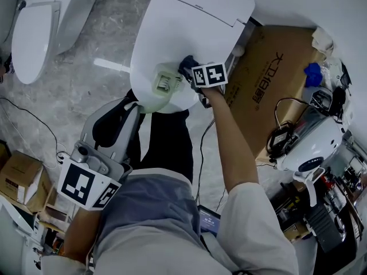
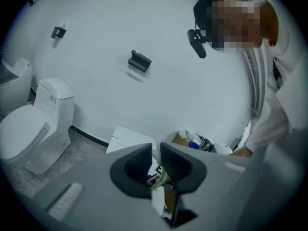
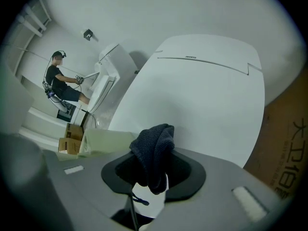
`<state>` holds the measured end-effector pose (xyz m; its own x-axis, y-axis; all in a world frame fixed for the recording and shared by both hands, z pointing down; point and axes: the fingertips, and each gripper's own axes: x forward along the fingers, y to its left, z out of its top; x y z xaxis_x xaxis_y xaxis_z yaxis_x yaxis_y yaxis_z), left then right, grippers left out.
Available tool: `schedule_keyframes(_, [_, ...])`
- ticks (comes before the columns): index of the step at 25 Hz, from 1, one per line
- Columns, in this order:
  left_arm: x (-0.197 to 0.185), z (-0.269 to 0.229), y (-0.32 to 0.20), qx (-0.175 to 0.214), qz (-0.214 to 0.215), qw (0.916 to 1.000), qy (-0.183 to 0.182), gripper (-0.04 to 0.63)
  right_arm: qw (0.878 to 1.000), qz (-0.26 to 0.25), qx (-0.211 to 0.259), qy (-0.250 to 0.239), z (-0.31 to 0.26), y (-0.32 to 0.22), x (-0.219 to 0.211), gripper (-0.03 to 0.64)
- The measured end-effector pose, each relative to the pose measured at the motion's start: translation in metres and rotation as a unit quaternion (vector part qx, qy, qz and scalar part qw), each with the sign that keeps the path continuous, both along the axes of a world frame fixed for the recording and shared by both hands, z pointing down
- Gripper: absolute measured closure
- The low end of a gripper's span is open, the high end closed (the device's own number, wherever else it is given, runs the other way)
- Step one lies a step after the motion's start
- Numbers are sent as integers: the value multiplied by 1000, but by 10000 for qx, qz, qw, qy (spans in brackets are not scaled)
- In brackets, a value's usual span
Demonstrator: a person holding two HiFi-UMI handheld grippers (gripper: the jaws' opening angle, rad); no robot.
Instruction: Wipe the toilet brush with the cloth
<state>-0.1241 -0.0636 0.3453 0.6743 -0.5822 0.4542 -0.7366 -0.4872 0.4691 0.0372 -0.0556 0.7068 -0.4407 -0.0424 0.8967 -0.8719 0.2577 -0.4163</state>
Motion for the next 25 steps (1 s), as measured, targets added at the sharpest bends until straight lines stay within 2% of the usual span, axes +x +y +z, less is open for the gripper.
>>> schedule_keyframes(7, [0, 0, 0, 24, -2, 10000, 17, 595, 9998, -149, 140, -65, -17, -5, -14, 502])
schedule_keyframes(16, [0, -1, -2, 13, 7, 10000, 52, 595, 9985, 113, 181, -509, -39, -16, -36, 502])
schedule_keyframes(25, [1, -2, -4, 55, -13, 9998, 169, 595, 9965, 430, 175, -694, -58, -22, -48, 503])
